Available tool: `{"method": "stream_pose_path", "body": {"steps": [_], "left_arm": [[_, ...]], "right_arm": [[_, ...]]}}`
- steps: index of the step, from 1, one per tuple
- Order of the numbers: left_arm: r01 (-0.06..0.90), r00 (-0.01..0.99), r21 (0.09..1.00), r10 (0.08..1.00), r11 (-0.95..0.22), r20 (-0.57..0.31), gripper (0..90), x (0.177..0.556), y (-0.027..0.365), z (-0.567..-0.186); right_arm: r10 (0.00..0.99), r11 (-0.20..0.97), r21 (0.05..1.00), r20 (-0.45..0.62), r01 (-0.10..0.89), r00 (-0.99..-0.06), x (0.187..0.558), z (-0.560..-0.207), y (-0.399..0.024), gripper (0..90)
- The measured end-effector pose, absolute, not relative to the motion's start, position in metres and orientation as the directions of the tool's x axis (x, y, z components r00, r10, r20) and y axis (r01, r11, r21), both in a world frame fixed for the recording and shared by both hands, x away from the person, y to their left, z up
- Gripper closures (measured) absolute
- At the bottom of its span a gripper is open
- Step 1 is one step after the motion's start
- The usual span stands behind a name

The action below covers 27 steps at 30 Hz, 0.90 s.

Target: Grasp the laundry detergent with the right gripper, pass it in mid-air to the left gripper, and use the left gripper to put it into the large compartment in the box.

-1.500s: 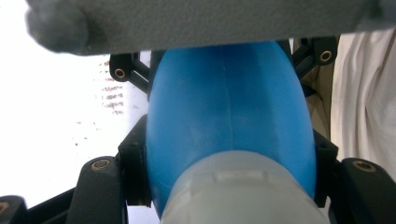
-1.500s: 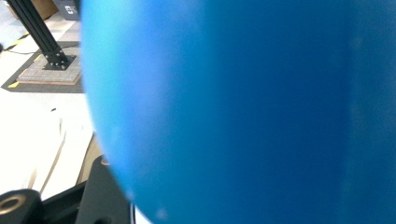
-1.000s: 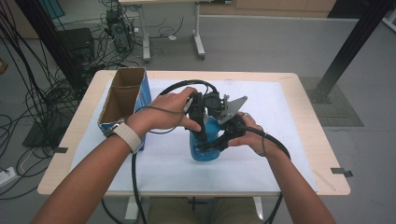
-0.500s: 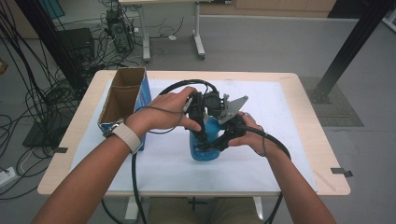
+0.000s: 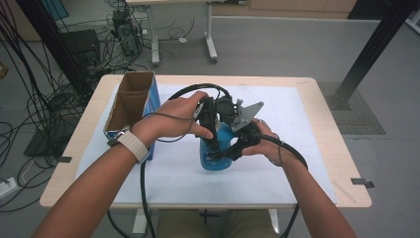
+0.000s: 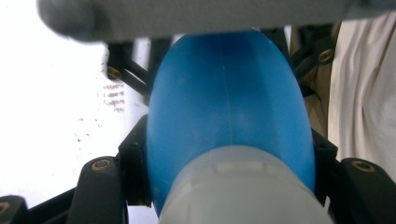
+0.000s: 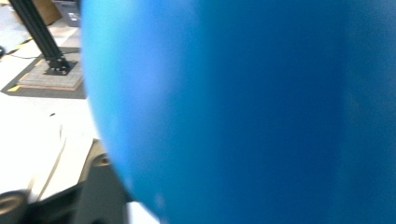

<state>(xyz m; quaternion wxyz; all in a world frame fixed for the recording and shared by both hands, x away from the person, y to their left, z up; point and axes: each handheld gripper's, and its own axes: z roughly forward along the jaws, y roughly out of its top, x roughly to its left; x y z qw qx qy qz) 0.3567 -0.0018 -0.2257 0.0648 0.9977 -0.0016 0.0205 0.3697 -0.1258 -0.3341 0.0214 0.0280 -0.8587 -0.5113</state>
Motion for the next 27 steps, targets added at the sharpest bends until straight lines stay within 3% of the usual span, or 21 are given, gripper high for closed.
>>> {"method": "stream_pose_path", "body": {"steps": [1,6,27], "left_arm": [[-0.002,0.999,0.123,0.003,-0.992,0.039,37.7,0.357,-0.002,-0.226],[0.014,0.999,0.128,0.020,-0.992,0.044,37.8,0.358,0.001,-0.224],[0.179,0.980,0.138,0.189,-0.974,0.061,37.7,0.362,0.008,-0.208]], "right_arm": [[-0.052,0.484,0.875,0.025,-0.003,-0.998,0.370,-0.334,-0.127,18.8],[0.008,0.529,0.849,0.015,0.017,-1.000,0.372,-0.335,-0.146,12.5],[0.139,0.628,0.776,-0.036,0.060,-0.990,0.374,-0.326,-0.211,8.7]]}}
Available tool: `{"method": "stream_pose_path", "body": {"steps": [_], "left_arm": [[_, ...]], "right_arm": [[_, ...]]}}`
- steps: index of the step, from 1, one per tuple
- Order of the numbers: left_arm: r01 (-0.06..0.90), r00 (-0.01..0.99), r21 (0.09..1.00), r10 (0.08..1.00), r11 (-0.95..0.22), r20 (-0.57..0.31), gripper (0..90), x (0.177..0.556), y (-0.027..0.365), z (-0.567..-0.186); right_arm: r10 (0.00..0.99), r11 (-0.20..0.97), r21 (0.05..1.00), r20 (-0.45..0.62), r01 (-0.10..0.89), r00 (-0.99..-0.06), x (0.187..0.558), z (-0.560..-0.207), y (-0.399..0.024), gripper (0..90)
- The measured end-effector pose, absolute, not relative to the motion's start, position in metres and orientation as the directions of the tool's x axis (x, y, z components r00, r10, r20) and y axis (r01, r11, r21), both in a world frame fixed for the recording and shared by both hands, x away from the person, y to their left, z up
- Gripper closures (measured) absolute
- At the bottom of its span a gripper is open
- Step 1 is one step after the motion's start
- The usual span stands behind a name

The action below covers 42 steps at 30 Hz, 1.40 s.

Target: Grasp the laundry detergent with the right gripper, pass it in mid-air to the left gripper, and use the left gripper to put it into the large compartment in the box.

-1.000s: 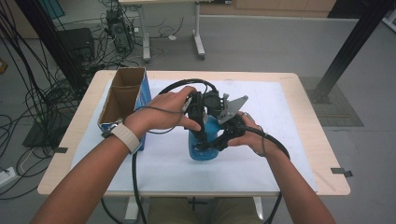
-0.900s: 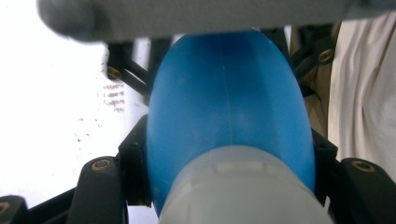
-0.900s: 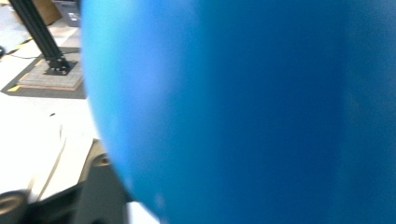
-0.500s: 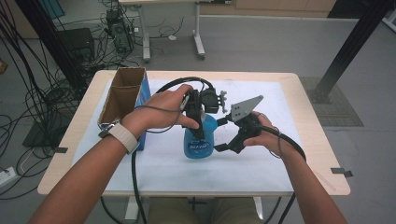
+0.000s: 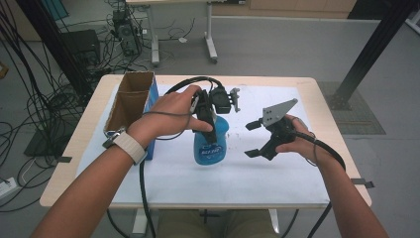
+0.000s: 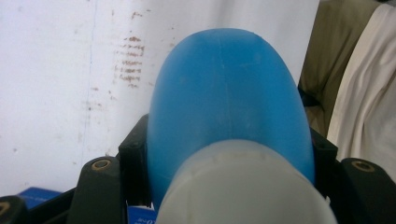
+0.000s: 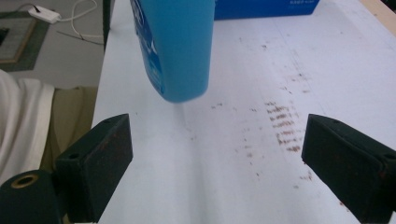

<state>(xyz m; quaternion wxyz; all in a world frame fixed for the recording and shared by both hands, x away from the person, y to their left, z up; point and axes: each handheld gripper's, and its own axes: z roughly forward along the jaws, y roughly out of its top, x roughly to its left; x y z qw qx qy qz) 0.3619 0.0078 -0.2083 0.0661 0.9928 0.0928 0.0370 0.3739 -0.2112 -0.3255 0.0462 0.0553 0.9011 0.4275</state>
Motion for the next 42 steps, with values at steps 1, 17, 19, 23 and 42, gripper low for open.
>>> {"method": "stream_pose_path", "body": {"steps": [1,17,19,23,42], "left_arm": [[0.191,0.977,0.142,0.202,-0.971,0.065,37.7,0.362,0.008,-0.207],[0.335,0.930,0.150,0.352,-0.930,0.104,37.6,0.369,0.013,-0.192],[0.350,0.923,0.155,0.369,-0.924,0.111,37.6,0.369,0.013,-0.188],[0.389,0.905,0.154,0.408,-0.908,0.118,37.6,0.370,0.014,-0.180],[0.594,0.771,0.178,0.619,-0.784,0.151,37.6,0.379,0.023,-0.142]], "right_arm": [[0.146,0.636,0.769,-0.041,0.063,-0.988,0.374,-0.325,-0.213,8.7],[0.199,0.709,0.698,-0.060,0.102,-0.978,0.380,-0.316,-0.249,9.5],[0.202,0.718,0.688,-0.061,0.106,-0.977,0.379,-0.316,-0.252,9.5],[0.204,0.725,0.680,-0.066,0.105,-0.977,0.379,-0.315,-0.255,9.7],[0.214,0.740,0.664,-0.079,0.109,-0.974,0.379,-0.312,-0.272,10.5]]}}
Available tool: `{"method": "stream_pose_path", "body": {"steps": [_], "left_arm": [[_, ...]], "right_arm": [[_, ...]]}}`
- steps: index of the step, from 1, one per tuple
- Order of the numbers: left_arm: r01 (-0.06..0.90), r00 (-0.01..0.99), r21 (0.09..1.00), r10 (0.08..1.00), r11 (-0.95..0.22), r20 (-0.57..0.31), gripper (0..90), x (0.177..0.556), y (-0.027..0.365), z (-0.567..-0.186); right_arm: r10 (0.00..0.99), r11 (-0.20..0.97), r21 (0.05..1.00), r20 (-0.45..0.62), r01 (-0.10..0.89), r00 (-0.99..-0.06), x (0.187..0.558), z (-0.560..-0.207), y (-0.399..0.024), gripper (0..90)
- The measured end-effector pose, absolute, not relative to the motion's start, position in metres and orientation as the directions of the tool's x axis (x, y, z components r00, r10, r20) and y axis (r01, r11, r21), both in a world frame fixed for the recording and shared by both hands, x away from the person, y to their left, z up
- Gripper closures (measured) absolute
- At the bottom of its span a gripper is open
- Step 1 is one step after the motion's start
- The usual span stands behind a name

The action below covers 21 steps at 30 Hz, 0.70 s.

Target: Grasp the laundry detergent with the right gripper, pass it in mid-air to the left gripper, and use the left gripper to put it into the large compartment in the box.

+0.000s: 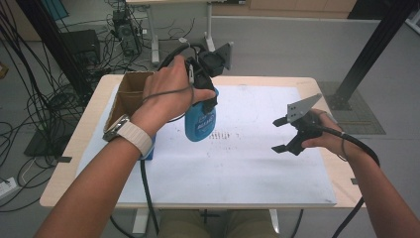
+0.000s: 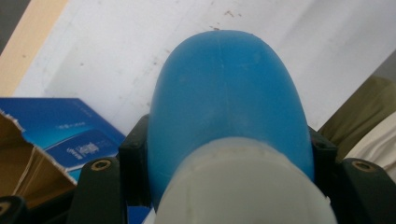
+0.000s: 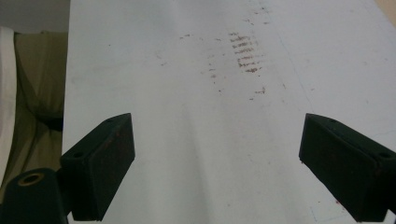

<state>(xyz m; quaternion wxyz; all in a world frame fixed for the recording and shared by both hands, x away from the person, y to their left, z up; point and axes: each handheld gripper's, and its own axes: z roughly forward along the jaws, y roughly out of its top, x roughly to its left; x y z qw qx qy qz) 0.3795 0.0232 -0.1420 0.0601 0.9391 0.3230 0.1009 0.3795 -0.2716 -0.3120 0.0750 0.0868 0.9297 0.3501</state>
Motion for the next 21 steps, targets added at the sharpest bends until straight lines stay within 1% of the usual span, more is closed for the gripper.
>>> {"method": "stream_pose_path", "body": {"steps": [11,15,21], "left_arm": [[0.710,0.656,0.200,0.737,-0.675,0.161,37.6,0.393,0.040,-0.123],[0.756,0.600,0.212,0.785,-0.619,0.154,37.6,0.397,0.051,-0.115],[0.798,0.531,0.226,0.829,-0.559,0.173,37.6,0.403,0.071,-0.102]], "right_arm": [[0.211,0.738,0.667,-0.082,0.103,-0.974,0.384,-0.312,-0.276,10.5],[0.209,0.739,0.665,-0.082,0.102,-0.974,0.386,-0.312,-0.276,10.5],[0.207,0.746,0.658,-0.083,0.103,-0.975,0.388,-0.312,-0.278,10.5]]}}
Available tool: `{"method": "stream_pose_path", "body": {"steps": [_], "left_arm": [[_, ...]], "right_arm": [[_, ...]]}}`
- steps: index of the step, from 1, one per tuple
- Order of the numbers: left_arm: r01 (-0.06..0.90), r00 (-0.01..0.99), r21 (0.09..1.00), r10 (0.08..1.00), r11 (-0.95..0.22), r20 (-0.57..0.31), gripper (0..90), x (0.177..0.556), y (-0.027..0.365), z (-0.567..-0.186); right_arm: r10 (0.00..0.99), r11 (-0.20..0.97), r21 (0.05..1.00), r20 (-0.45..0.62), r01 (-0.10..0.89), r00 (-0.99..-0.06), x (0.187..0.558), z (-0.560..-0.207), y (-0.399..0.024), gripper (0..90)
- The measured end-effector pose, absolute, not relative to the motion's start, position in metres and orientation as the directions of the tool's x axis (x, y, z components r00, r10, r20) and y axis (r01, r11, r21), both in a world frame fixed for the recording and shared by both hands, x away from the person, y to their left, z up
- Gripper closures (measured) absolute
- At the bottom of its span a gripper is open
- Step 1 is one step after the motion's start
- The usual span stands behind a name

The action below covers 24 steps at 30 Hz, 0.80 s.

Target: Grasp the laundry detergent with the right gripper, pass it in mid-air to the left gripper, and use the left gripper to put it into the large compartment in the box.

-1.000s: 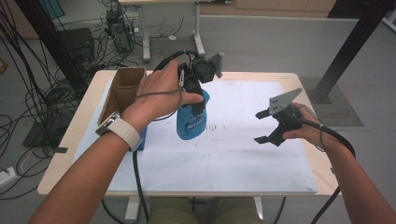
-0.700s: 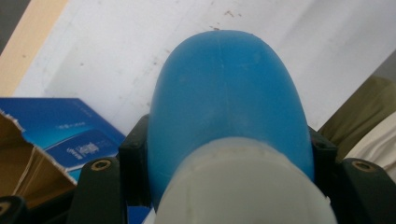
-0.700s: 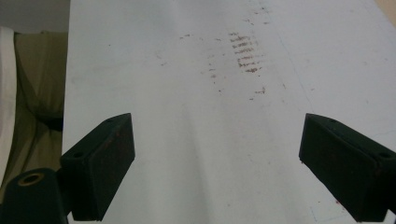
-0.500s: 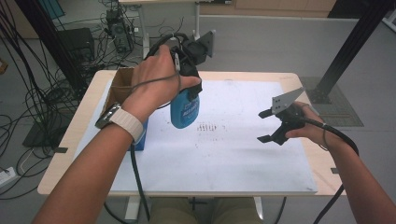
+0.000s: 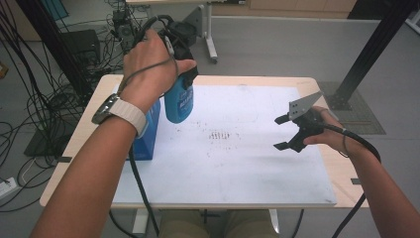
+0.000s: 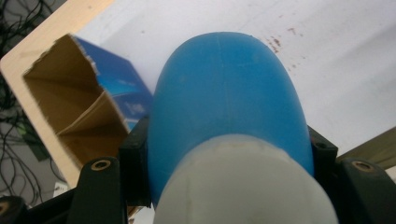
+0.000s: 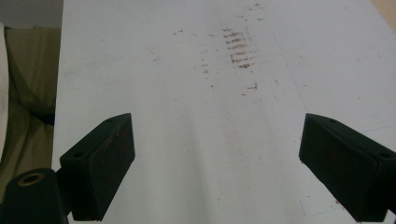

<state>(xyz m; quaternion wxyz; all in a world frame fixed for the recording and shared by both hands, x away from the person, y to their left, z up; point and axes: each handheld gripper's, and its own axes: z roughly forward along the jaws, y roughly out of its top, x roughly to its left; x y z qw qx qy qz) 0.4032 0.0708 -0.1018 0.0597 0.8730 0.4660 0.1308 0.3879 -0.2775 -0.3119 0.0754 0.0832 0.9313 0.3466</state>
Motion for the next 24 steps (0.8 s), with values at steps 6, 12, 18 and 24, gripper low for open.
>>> {"method": "stream_pose_path", "body": {"steps": [6,12,18,24], "left_arm": [[0.843,0.450,0.248,0.879,-0.477,0.162,37.6,0.406,0.088,-0.091],[0.877,0.375,0.255,0.912,-0.407,0.164,37.6,0.409,0.103,-0.082],[0.902,0.313,0.258,0.936,-0.346,0.163,37.6,0.412,0.119,-0.070],[0.926,0.246,0.252,0.955,-0.282,0.165,37.6,0.415,0.133,-0.068]], "right_arm": [[0.209,0.752,0.651,-0.083,0.106,-0.974,0.389,-0.312,-0.279,10.5],[0.209,0.761,0.640,-0.088,0.105,-0.974,0.390,-0.312,-0.282,10.5],[0.218,0.767,0.631,-0.086,0.116,-0.972,0.391,-0.312,-0.285,10.5],[0.217,0.768,0.630,-0.083,0.117,-0.973,0.393,-0.313,-0.285,10.5]]}}
